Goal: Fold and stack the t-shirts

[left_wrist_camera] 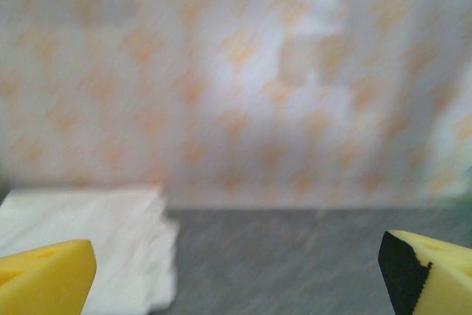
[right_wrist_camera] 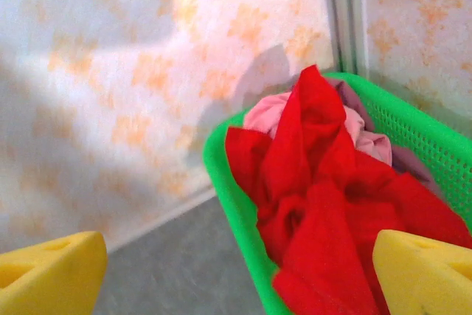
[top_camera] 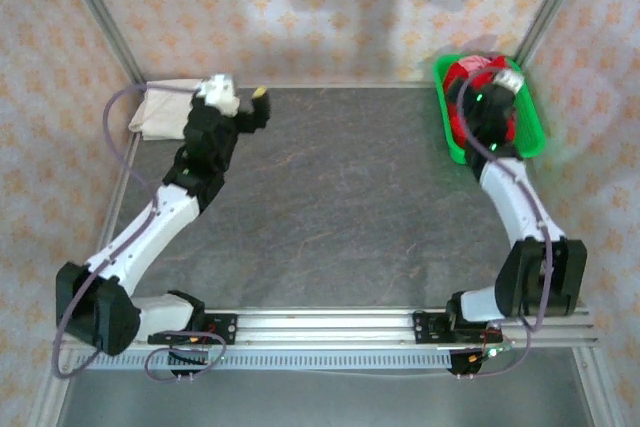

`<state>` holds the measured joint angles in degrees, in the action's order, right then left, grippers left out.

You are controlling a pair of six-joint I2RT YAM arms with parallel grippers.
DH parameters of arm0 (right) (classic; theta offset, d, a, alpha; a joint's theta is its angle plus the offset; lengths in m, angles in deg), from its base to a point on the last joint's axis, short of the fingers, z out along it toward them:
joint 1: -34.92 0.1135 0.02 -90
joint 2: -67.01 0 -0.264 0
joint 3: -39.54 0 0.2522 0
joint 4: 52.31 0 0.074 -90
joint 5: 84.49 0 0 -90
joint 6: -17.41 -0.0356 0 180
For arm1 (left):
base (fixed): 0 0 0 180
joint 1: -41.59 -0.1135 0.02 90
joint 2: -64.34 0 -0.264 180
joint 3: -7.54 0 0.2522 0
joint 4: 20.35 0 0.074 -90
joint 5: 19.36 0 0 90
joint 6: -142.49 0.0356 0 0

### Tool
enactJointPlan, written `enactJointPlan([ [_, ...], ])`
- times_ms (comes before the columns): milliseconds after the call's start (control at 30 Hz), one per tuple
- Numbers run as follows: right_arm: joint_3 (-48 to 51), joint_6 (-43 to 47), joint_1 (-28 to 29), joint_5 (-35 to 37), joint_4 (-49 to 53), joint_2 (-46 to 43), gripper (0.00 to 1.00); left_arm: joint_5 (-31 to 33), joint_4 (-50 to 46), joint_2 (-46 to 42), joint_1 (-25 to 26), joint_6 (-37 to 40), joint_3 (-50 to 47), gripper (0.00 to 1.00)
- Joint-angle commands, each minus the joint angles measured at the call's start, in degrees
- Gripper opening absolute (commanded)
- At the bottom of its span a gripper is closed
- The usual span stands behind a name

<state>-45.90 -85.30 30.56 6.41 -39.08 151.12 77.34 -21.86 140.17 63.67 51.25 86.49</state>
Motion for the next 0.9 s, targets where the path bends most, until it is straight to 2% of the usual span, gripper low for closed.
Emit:
enactJointPlan([
  [0, -10.4, -8.3, -5.0, -5.1, 22.1, 10.5, 0.95, -5.3, -14.8, 12.4, 6.8, 0.3, 10.2, 1.0],
  [33, -14.6, -7.4, -5.5, -4.9, 25.1, 14.0, 0.98, -6.4, -17.2, 16.6, 8.4, 0.2, 14.8, 1.0],
  [133, -25.6, -5.7, -6.5, -4.1, 32.0, 23.0, 0.98, -7.7, -21.5, 25.8, 12.5, 0.7, 24.9, 0.97],
  [233, -33.1, -4.8, -7.5, -3.7, 35.3, 31.0, 1.0, -10.2, -21.9, 31.1, 14.8, -0.2, 29.4, 0.97],
  [333, -42.6, -3.9, -8.2, -7.6, 41.3, 40.2, 0.99, -12.6, -21.3, 33.2, 15.5, -2.2, 30.6, 0.97],
  [367, -44.8, -3.6, -8.2, -8.8, 42.3, 42.3, 0.97, -12.8, -20.6, 33.2, 15.6, -2.5, 30.2, 0.97],
  [500, -49.3, -4.0, -8.2, -14.3, 43.1, 48.2, 0.69, -12.6, -19.4, 34.5, 15.7, -3.3, 27.8, 0.97],
  [600, -51.5, -4.5, -8.2, -16.1, 44.4, 48.9, 0.17, -11.2, -19.1, 33.1, 15.7, -3.2, 25.9, 0.97],
  [633, -51.7, -4.7, -8.2, -16.0, 44.8, 47.8, 0.11, -10.7, -18.9, 31.5, 15.7, -3.2, 25.3, 0.97],
  [733, -50.2, -5.1, -7.9, -13.7, 45.3, 41.7, 0.1, -9.7, -18.9, 29.0, 15.6, -2.9, 23.9, 0.97],
  [867, -46.7, -4.9, -6.8, -10.2, 45.8, 30.5, 0.02, -9.2, -18.9, 24.8, 15.4, -3.2, 22.6, 0.97],
])
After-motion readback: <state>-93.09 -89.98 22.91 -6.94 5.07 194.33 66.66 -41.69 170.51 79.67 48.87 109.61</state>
